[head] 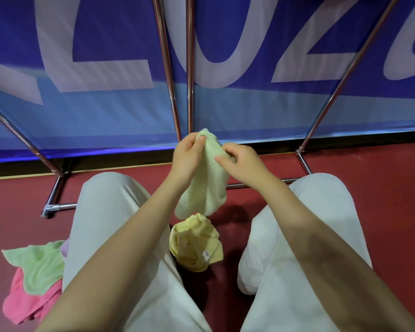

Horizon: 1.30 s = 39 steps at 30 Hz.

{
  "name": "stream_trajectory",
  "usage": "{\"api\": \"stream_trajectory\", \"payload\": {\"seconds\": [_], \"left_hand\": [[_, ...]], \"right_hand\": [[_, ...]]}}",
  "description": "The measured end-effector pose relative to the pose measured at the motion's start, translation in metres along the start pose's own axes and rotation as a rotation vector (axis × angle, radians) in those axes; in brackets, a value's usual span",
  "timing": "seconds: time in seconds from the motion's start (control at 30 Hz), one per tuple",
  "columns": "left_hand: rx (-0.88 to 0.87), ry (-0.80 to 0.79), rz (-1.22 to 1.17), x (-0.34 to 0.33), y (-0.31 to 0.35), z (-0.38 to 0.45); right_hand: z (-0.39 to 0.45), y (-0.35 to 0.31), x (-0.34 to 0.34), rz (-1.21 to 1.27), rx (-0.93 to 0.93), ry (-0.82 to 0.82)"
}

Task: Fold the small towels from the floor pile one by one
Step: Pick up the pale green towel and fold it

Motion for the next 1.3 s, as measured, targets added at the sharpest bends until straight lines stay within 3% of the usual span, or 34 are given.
{"api": "stream_trajectory", "payload": {"seconds": [0.07,0.23,0.3,0.47,0.63,0.8,0.93,1.1,1.3], "left_hand": [[-0.015,0.024,0.015,0.008,0.000,0.003],[-0.109,0.087,0.146,0.025,-0.001,0.007],[-0.160,0.119,0.229,0.030,-0.001,0.007],[-0.237,0.141,0.431,0.035,-0.003,0.008],[-0.185,0.154,0.334,0.031,-0.002,0.004],[-0.148,0.090,0.214,0.022,-0.001,-0.002],[-0.186,0.012,0.166,0.015,0.001,-0.012],[-0.137,0.034,0.060,0.017,0.008,-0.011],[0.050,0.098,-0.059,0.023,0.003,0.000]], "right_hand": [[-0.005,0.006,-0.001,-0.154,0.038,-0.079],[-0.012,0.009,-0.004,-0.201,0.077,-0.167],[-0.013,0.007,-0.001,-0.179,0.093,-0.121],[-0.013,-0.002,0.015,-0.015,0.094,0.169],[-0.014,-0.009,0.022,-0.036,0.074,0.230],[-0.005,0.007,0.013,-0.317,-0.015,0.133],[0.000,0.023,0.005,-0.362,-0.119,0.119],[0.004,0.030,0.001,-0.054,-0.334,0.147],[0.003,0.024,-0.003,0.459,-0.502,0.225]]}}
Point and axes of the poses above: each hand's wrist, its own z-axis towards the middle knuckle, its own x-axis out of the back of the hand, y = z × x, the point moved 2 cm from there along z, towards the middle knuckle, and after that the axes turned 7 degrees about y, right-handed, at the moved point
